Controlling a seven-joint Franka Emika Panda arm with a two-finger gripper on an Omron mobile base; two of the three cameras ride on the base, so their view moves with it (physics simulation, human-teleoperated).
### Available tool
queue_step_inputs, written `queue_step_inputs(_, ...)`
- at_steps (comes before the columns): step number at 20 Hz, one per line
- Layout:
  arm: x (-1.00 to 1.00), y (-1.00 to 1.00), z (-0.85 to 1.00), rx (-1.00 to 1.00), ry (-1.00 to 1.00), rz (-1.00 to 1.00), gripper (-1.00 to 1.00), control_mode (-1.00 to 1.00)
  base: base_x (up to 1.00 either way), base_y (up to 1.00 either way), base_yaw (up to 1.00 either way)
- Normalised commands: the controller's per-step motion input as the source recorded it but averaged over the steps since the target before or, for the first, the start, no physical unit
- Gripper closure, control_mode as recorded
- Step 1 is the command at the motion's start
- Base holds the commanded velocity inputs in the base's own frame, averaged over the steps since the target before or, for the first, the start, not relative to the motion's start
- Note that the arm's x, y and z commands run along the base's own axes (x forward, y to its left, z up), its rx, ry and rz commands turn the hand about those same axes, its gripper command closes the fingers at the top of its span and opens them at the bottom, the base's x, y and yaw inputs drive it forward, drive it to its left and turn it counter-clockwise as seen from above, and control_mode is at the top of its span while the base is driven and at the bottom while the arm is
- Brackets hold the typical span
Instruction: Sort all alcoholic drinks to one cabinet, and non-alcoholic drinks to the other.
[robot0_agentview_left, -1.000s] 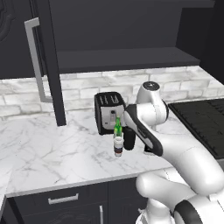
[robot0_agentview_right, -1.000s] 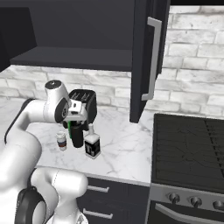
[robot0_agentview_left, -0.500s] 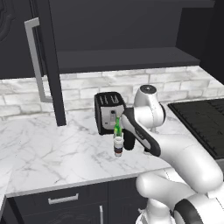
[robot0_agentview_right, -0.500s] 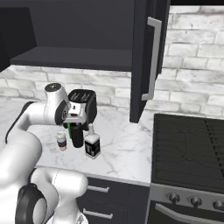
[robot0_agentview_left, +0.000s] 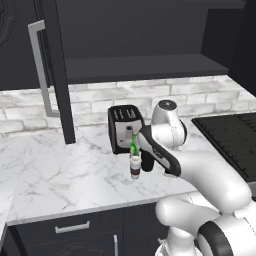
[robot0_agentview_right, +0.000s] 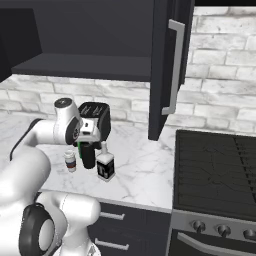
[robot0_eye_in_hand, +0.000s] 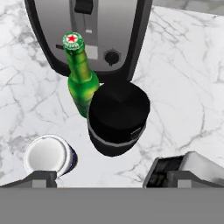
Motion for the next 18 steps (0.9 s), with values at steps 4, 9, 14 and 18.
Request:
queue_step_inputs(4,0.16,0.01,-0.12,0.0,0.0,0.0,-1.0,-1.0,0.0,0.0,0.0)
queue_step_inputs(9,0.16,0.0,-0.1,0.0,0.0,0.0,-1.0,-1.0,0.0,0.0,0.0)
queue_step_inputs(14,0.16,0.0,-0.1,0.0,0.0,0.0,-1.0,-1.0,0.0,0.0,0.0)
queue_step_inputs(18,0.14,0.0,-0.1,0.0,0.0,0.0,-1.0,-1.0,0.0,0.0,0.0)
